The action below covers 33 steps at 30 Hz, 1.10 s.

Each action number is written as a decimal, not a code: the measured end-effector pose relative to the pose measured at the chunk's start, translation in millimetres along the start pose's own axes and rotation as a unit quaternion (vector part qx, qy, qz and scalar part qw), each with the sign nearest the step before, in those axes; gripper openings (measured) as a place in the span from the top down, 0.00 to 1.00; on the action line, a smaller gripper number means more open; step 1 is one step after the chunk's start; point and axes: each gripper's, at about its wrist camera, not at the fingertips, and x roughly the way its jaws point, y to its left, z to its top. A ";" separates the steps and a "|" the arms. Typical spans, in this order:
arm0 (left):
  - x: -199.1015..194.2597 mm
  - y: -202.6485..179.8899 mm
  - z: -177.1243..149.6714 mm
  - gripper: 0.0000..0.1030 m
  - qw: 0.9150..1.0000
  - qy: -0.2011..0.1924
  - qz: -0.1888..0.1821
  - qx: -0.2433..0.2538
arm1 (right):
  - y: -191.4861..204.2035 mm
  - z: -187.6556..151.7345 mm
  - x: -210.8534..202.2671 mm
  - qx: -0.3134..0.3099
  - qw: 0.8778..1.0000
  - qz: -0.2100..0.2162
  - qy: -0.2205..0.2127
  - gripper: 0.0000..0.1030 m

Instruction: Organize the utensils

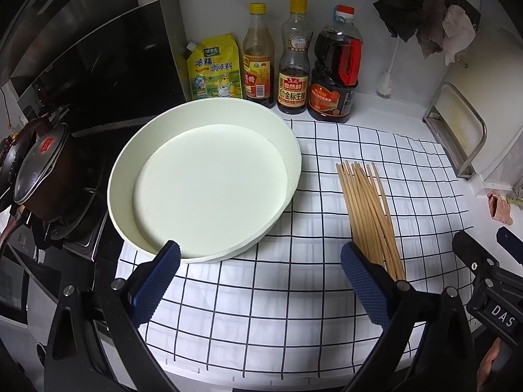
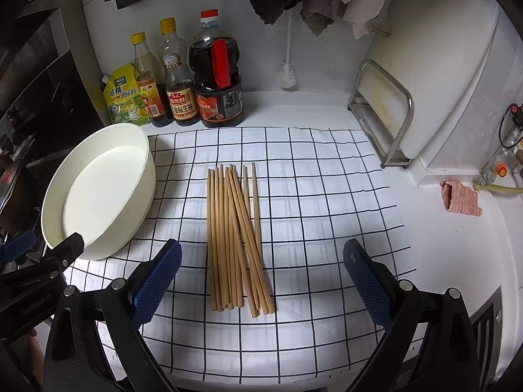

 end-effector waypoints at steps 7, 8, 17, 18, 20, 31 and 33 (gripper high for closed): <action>11.4 -23.6 -5.7 0.06 1.000 -0.005 -0.022 0.009 | -23.5 -10.1 19.7 -0.004 1.000 0.022 0.003 0.08; 15.5 -28.0 -6.7 0.06 1.000 -0.005 -0.027 0.010 | -27.1 -11.6 25.7 -0.007 1.000 0.017 0.007 0.08; 60.1 -55.1 -19.6 0.06 0.999 0.003 -0.037 -0.001 | -64.6 -28.2 88.4 -0.015 0.999 0.033 0.024 0.08; 64.3 -57.2 -19.8 0.06 0.999 0.005 -0.034 -0.001 | -66.4 -28.6 95.6 -0.017 0.999 0.035 0.028 0.08; 75.0 -63.6 -20.3 0.06 1.000 0.010 -0.024 0.003 | -67.9 -28.0 112.5 -0.026 0.998 0.044 0.037 0.08; 110.2 -71.0 -24.3 0.06 1.000 0.018 -0.011 -0.010 | -56.6 -15.9 159.9 -0.046 0.997 0.046 0.051 0.08; 113.2 -71.0 -24.7 0.06 1.000 0.021 -0.011 -0.012 | -56.7 -15.1 164.1 -0.048 0.996 0.046 0.055 0.08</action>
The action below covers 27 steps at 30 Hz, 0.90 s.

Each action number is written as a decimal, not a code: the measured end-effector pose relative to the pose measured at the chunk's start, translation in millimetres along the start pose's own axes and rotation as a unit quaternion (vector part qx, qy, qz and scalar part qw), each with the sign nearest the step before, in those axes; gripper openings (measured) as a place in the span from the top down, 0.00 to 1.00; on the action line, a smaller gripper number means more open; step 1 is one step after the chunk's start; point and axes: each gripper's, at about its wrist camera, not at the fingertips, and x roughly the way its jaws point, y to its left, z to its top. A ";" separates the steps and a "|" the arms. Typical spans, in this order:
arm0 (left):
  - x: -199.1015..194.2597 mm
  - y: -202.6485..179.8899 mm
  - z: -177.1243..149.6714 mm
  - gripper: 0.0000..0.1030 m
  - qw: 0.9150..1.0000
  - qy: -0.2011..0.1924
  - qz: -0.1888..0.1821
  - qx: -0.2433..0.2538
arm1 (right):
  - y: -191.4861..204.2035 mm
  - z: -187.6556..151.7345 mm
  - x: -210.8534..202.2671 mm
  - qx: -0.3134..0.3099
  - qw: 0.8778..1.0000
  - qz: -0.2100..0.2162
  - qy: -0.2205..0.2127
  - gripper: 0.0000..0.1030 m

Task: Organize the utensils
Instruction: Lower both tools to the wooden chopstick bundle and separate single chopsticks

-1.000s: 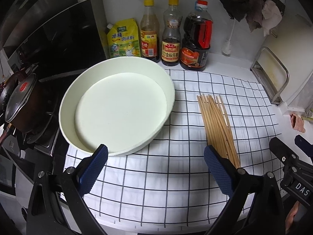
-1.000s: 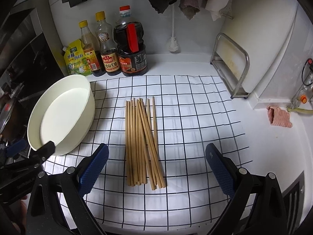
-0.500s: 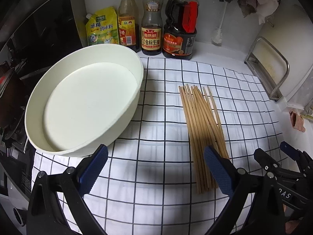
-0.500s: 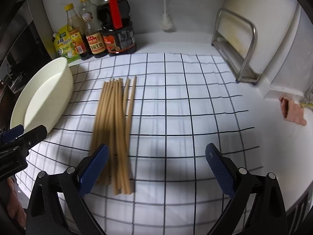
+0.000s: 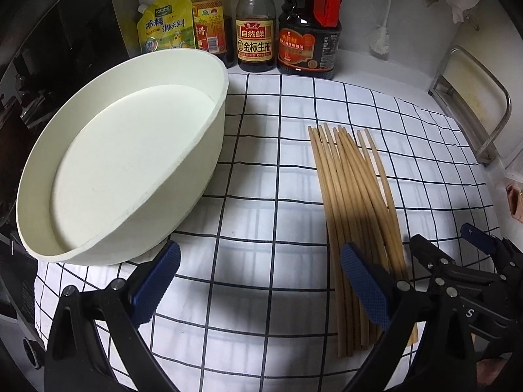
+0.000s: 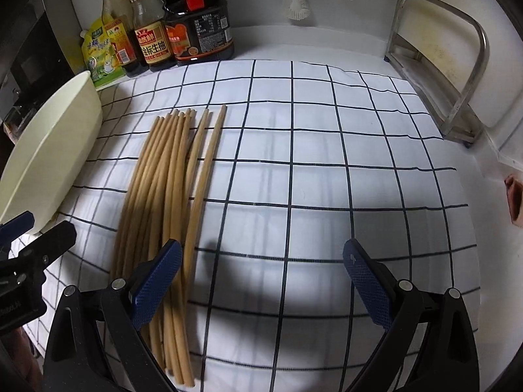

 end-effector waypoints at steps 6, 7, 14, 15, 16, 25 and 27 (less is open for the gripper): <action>6.8 0.6 -3.5 0.06 1.000 0.005 0.002 -0.002 | 2.5 1.4 9.1 -0.007 1.000 0.002 0.007 0.08; 7.0 0.6 -3.7 0.06 1.000 0.005 0.000 -0.002 | 3.5 1.5 9.9 -0.008 1.000 0.002 0.008 0.08; 10.2 -2.0 -3.6 0.06 1.000 0.007 0.000 0.000 | 8.4 3.3 14.4 -0.024 1.000 -0.005 0.013 0.08; 11.3 -2.8 -3.4 0.06 1.000 0.008 0.002 0.001 | 9.3 3.3 14.3 -0.030 0.999 -0.011 0.012 0.08; 12.5 -3.9 -3.9 0.06 1.000 0.010 0.002 0.002 | 10.2 3.8 14.2 -0.034 0.999 -0.014 0.011 0.08; 21.0 -11.4 -4.7 0.06 1.000 0.020 -0.005 0.001 | -10.9 2.4 9.9 -0.027 0.999 -0.043 0.008 0.08; 24.5 -13.5 -3.8 0.06 1.000 0.025 -0.003 0.000 | -17.2 1.2 9.2 -0.020 0.999 -0.042 0.009 0.08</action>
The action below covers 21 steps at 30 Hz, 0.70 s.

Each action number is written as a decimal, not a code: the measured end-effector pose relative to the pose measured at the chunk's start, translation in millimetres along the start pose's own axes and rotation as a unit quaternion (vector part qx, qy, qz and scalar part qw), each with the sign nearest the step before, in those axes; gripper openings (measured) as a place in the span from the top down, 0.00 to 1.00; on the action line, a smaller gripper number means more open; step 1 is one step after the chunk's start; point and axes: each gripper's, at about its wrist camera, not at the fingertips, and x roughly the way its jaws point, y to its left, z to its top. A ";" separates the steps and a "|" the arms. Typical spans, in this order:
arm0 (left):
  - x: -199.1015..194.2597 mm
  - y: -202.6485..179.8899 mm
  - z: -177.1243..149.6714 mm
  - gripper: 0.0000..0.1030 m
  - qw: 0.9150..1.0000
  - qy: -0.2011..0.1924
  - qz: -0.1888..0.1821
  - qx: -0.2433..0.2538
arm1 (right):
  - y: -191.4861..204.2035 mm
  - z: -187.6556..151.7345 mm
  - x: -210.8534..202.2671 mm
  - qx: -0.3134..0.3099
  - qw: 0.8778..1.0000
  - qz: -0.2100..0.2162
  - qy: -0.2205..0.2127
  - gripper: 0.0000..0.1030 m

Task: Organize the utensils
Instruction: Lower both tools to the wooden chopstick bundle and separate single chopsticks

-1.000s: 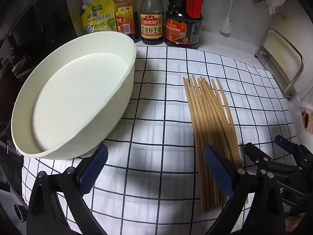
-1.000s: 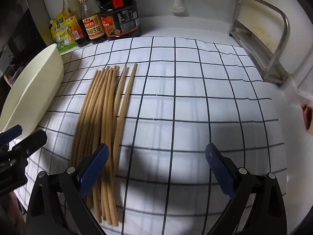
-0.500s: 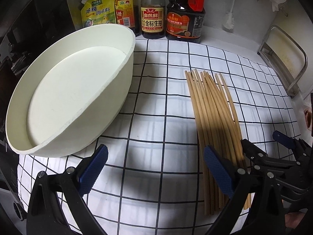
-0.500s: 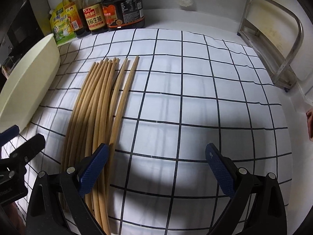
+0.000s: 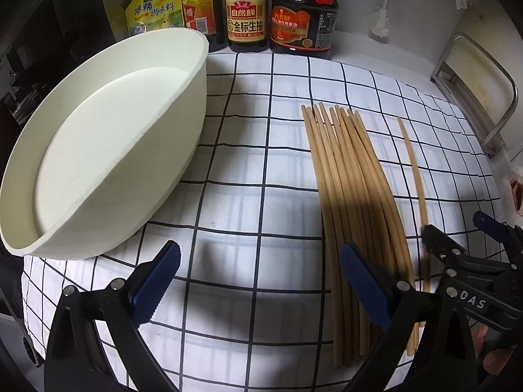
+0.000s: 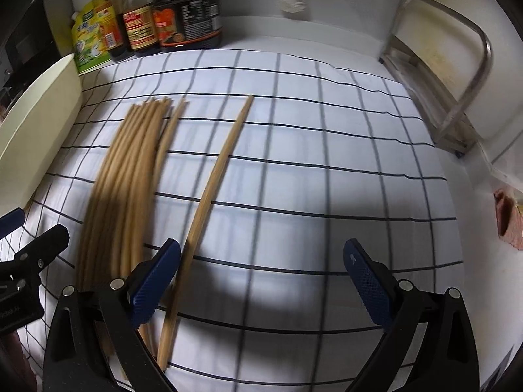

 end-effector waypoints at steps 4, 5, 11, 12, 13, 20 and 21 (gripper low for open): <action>4.9 -3.0 1.4 0.06 1.000 0.004 0.007 0.003 | -8.0 -4.3 -0.9 0.007 1.000 0.003 0.000 0.08; 6.2 -3.3 0.9 0.06 1.000 0.006 0.007 0.002 | -7.7 -4.8 -0.6 0.005 1.000 0.002 0.001 0.08; 13.1 -3.9 -1.9 0.06 1.000 0.013 0.018 0.000 | -6.6 -7.3 1.6 0.005 1.000 0.002 0.005 0.08; 13.8 -4.2 -1.5 0.06 1.000 0.012 0.020 -0.001 | -6.1 -7.2 1.5 0.005 1.000 0.002 0.004 0.08; 14.3 -5.0 -1.5 0.06 1.000 0.011 0.021 0.000 | -5.9 -7.3 1.5 0.005 1.000 0.001 0.003 0.08; 15.7 -9.1 -0.7 0.06 0.999 0.011 0.035 0.004 | -6.1 -6.8 2.2 0.002 1.000 -0.003 -0.002 0.08; 16.5 -8.6 -1.2 0.05 0.999 0.014 0.035 0.004 | -6.8 -6.2 2.4 0.002 1.000 -0.002 -0.002 0.08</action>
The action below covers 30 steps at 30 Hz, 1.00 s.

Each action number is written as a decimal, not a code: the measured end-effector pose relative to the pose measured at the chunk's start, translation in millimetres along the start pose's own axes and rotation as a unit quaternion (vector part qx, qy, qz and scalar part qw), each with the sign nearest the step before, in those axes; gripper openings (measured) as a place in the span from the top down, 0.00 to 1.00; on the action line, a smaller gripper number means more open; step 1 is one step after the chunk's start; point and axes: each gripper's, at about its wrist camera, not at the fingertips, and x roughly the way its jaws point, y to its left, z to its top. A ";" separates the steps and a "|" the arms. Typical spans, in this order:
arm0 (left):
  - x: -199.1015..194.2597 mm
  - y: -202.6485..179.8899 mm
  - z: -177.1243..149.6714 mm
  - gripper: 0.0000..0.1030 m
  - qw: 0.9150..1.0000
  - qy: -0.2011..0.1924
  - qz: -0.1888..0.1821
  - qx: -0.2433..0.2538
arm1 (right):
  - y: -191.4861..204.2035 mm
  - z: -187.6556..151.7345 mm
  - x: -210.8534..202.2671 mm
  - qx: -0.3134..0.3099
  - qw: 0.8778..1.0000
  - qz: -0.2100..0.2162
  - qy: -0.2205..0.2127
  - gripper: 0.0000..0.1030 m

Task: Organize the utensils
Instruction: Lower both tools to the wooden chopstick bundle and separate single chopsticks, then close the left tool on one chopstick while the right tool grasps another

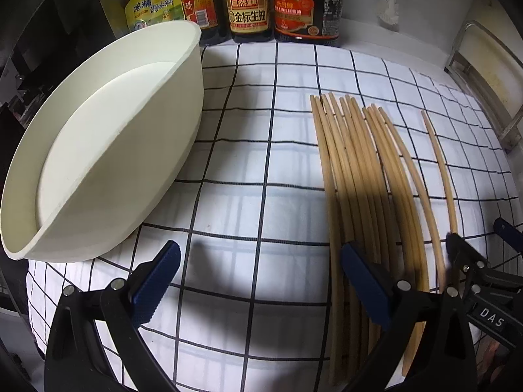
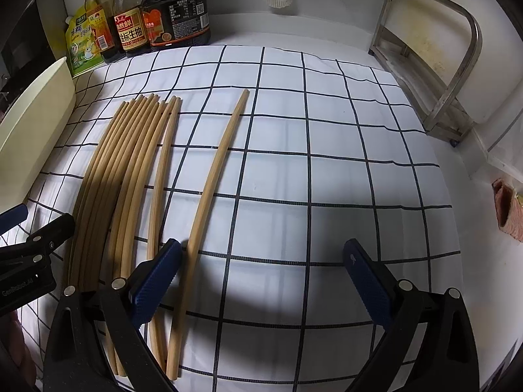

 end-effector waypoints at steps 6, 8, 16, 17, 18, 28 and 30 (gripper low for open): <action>2.9 -0.9 -0.1 0.05 1.000 0.004 0.016 0.003 | -1.7 0.2 0.7 0.003 1.000 -0.001 -0.005 0.08; 3.0 -4.8 1.5 0.05 1.000 -0.002 0.024 0.012 | -1.2 0.5 1.2 0.002 1.000 -0.001 -0.010 0.08; -1.6 -12.2 5.6 0.41 1.000 -0.006 -0.014 0.017 | 6.6 1.9 -0.8 -0.010 0.999 0.025 -0.024 0.26; -2.8 -14.1 5.5 0.46 1.000 -0.005 -0.022 0.018 | 9.7 1.7 -2.4 -0.017 0.999 0.029 -0.026 0.35; -3.7 -16.2 5.6 0.55 0.999 -0.004 -0.029 0.020 | 11.9 1.3 -4.0 -0.023 0.999 0.032 -0.027 0.40; -4.3 -21.6 9.9 0.93 0.998 0.008 -0.053 0.035 | 19.8 3.1 -8.4 -0.027 0.998 0.056 -0.021 0.94; -5.3 -20.3 11.8 0.93 0.998 0.011 -0.057 0.031 | 16.8 3.3 -11.7 -0.018 0.998 0.061 -0.018 0.94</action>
